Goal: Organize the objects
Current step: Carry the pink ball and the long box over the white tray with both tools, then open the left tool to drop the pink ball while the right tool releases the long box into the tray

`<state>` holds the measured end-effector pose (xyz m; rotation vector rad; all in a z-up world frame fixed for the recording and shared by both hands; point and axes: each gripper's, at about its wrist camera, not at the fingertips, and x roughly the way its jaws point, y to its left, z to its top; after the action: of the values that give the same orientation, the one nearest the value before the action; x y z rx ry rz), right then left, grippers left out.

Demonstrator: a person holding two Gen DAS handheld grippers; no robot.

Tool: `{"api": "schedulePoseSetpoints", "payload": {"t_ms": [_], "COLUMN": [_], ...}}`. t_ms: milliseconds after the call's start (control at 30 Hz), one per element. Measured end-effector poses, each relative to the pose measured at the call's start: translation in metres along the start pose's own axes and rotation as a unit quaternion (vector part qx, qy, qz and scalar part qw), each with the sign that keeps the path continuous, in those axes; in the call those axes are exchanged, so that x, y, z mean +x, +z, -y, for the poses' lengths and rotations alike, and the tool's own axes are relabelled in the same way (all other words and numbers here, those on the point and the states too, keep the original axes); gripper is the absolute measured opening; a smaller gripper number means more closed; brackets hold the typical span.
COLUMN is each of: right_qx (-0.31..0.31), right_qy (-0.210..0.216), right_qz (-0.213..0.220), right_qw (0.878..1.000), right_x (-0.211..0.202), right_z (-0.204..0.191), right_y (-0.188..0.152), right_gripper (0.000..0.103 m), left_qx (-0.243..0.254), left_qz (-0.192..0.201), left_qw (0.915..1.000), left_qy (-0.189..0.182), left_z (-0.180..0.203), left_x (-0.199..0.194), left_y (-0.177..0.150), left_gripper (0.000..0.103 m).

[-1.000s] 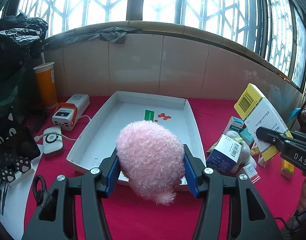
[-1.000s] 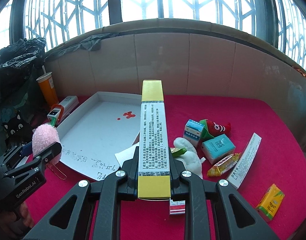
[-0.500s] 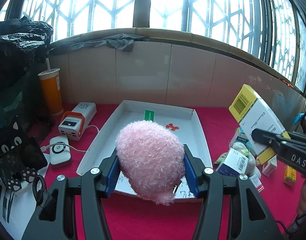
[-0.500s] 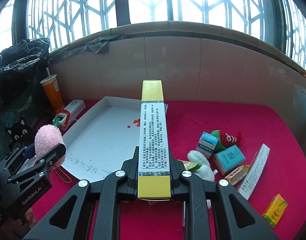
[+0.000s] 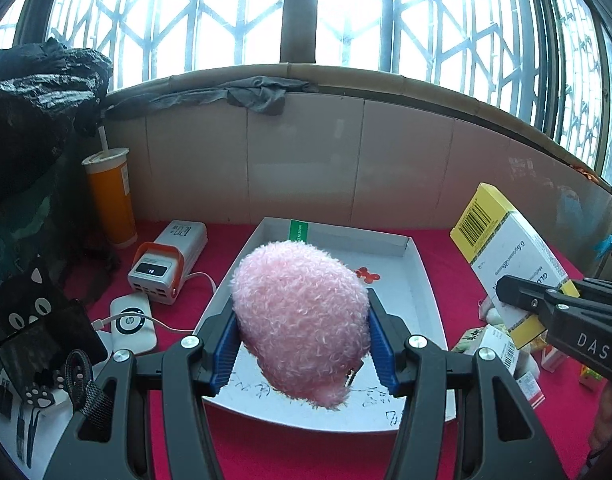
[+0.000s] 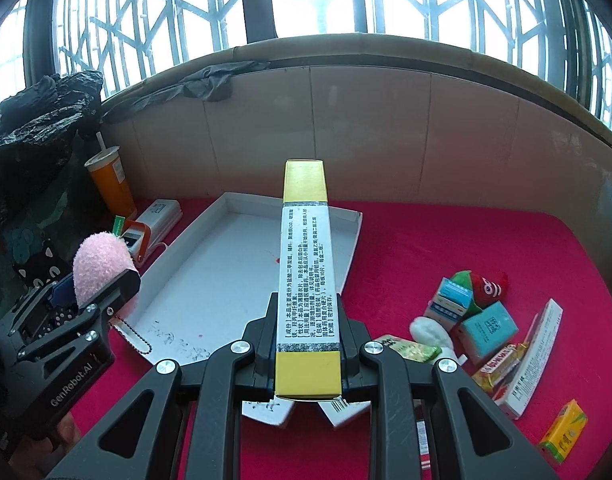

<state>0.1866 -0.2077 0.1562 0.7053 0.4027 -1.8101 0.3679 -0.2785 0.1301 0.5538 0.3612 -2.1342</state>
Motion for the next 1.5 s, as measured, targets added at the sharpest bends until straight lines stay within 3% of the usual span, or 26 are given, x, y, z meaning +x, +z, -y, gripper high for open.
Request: {"api": "schedulePoseSetpoints", "payload": {"t_ms": [833, 1500], "right_qx": [0.023, 0.03], "right_qy": [-0.005, -0.024], "right_qz": [-0.07, -0.111], "right_qw": [0.997, 0.993], "right_x": [0.08, 0.139], "right_z": [-0.015, -0.02], "right_y": [0.023, 0.022], "right_gripper": [0.023, 0.023], "left_qx": [-0.002, 0.013], "left_qz": [-0.041, -0.092], "left_qw": [0.9991, 0.9953], "left_qy": [0.015, 0.027], "left_z": [-0.017, -0.017], "left_x": [0.088, 0.149], "left_y": [0.033, 0.029], "left_gripper": [0.056, 0.058]}}
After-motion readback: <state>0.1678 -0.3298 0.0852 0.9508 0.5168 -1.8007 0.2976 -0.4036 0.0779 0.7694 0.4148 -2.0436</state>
